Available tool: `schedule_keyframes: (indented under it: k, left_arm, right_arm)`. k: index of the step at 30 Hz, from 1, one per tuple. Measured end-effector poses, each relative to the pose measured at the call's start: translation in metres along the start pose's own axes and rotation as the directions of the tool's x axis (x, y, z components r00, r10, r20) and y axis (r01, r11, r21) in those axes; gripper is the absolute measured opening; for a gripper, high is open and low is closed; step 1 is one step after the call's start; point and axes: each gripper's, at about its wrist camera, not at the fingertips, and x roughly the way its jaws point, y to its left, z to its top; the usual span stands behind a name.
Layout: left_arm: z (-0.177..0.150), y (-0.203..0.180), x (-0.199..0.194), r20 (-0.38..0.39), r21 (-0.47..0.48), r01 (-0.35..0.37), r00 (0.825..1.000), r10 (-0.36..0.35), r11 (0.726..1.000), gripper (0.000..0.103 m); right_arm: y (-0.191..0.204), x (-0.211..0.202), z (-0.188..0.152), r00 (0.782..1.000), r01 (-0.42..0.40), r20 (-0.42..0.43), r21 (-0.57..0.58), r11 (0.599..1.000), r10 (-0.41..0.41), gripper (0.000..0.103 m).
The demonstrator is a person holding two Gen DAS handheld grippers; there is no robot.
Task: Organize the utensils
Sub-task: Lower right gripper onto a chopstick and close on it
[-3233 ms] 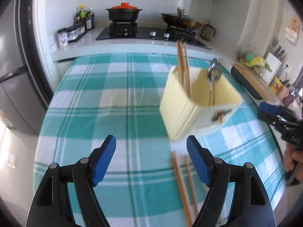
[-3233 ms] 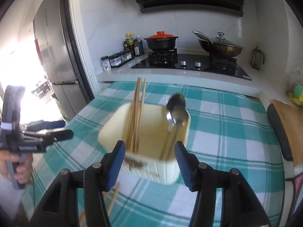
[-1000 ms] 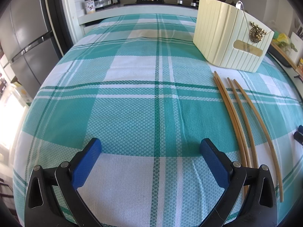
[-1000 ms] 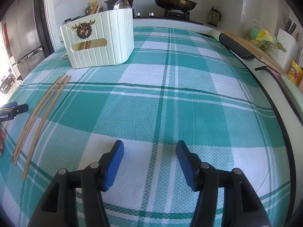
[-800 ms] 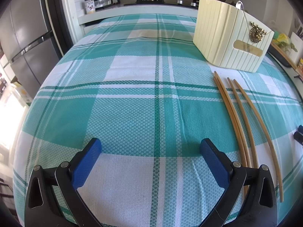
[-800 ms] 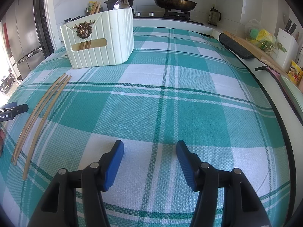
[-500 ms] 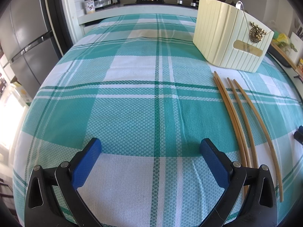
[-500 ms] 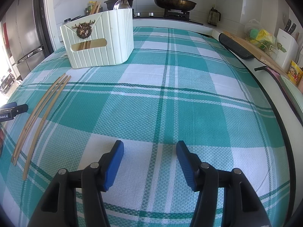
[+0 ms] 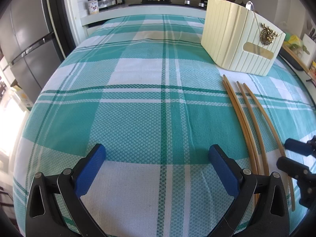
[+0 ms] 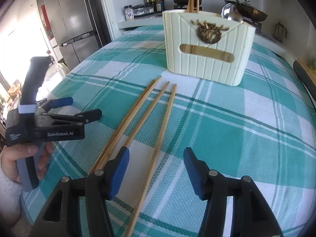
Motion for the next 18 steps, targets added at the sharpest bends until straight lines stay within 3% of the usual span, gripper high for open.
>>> schedule_keyframes:
  k: [1,3,10,18]
  left_arm:
    - [0.0,0.0,0.0,0.0,0.0,0.0,1.0,0.0,1.0,0.103]
    - [0.0,0.0,0.0,0.0,0.0,0.0,1.0,0.0,1.0,0.103]
    - [0.0,0.0,0.0,0.0,0.0,0.0,1.0,0.0,1.0,0.103]
    - [0.0,0.0,0.0,0.0,0.0,0.001,1.0,-0.001,1.0,0.103]
  right_arm:
    - [0.002,0.001,-0.001,0.999,0.032,0.009,-0.017,0.999,-0.032,0.03]
    - [0.002,-0.003,-0.004,0.997,0.07,0.02,-0.028,0.997,-0.07,0.01]
    - [-0.037,-0.022,-0.026,0.984,0.172,0.031,0.055,0.984,-0.173,0.008]
    - [-0.098,-0.045,-0.056,0.948,0.305,0.034,0.184,0.934,-0.316,0.008]
